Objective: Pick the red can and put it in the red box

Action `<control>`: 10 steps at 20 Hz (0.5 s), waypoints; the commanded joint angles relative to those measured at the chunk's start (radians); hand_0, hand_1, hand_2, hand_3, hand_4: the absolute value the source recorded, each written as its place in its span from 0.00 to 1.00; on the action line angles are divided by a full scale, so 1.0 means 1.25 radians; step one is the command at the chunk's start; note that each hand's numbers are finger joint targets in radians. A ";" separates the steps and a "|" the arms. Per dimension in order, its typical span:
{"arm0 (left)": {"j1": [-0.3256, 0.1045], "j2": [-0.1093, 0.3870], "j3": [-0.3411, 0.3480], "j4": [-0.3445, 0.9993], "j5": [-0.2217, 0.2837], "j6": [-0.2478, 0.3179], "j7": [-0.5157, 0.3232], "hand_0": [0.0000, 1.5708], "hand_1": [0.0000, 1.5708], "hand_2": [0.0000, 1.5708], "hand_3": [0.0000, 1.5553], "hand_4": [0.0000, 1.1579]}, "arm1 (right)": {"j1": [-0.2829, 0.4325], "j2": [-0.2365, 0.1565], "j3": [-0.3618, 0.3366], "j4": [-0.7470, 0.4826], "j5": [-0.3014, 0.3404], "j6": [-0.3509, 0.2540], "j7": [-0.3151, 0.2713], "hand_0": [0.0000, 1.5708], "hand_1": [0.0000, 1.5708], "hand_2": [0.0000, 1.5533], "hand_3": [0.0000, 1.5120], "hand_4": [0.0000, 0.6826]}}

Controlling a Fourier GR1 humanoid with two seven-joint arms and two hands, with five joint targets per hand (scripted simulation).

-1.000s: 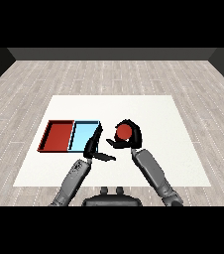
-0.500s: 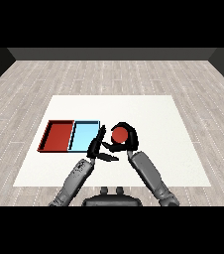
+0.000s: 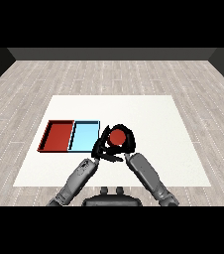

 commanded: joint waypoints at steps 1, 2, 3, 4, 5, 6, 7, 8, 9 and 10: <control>0.027 0.000 0.021 -0.044 -0.026 -0.030 0.021 0.00 0.00 0.00 0.00 0.00 | -0.007 0.001 -0.015 -0.009 -0.016 0.021 0.013 0.96 0.96 0.94 0.94 0.96; -0.032 0.000 -0.031 0.086 0.056 0.002 -0.063 0.00 0.00 0.00 0.00 0.00 | 0.006 0.001 0.000 -0.016 -0.035 0.026 -0.019 0.96 0.96 0.93 0.94 0.96; -0.003 0.000 -0.008 0.010 0.016 -0.017 -0.002 0.00 0.00 0.00 0.00 0.00 | -0.041 0.001 0.023 -0.039 -0.011 -0.031 0.054 0.96 0.96 0.93 0.94 0.95; -0.037 0.000 0.042 0.028 0.023 -0.049 0.018 0.00 0.00 0.00 0.00 0.00 | -0.063 0.001 0.085 0.020 -0.062 -0.093 -0.017 0.96 0.96 0.94 0.94 0.96; -0.036 0.000 0.053 0.006 0.005 -0.059 0.035 0.00 0.00 0.00 0.00 0.00 | 0.012 0.001 0.000 0.000 -0.045 0.030 -0.024 0.97 0.97 0.94 0.94 0.97; -0.017 0.000 0.038 0.036 0.020 -0.055 -0.005 0.00 0.00 0.00 0.00 0.00 | -0.055 0.001 0.067 0.035 -0.053 -0.061 -0.008 0.98 0.98 0.94 0.94 0.96; -0.020 0.000 -0.013 -0.005 0.018 -0.025 0.022 0.00 0.00 0.00 0.00 0.00 | -0.082 0.001 0.042 0.035 -0.037 -0.055 0.020 0.97 0.97 0.94 0.93 0.95; -0.020 0.000 -0.002 -0.014 0.032 -0.018 0.025 0.00 0.00 0.00 0.00 0.00 | -0.020 0.001 0.071 -0.009 -0.034 -0.053 -0.006 0.97 0.97 0.94 0.93 0.95; -0.031 0.000 0.001 0.025 0.042 -0.042 -0.021 0.00 0.00 0.00 0.00 0.00 | -0.102 0.001 0.057 0.032 -0.057 -0.090 0.006 0.97 0.97 0.94 0.93 0.95; -0.011 0.000 -0.039 -0.023 0.025 0.002 0.008 0.00 0.00 0.00 0.00 0.00 | -0.115 0.001 0.107 0.098 -0.084 -0.120 -0.036 0.97 0.97 0.94 0.93 0.95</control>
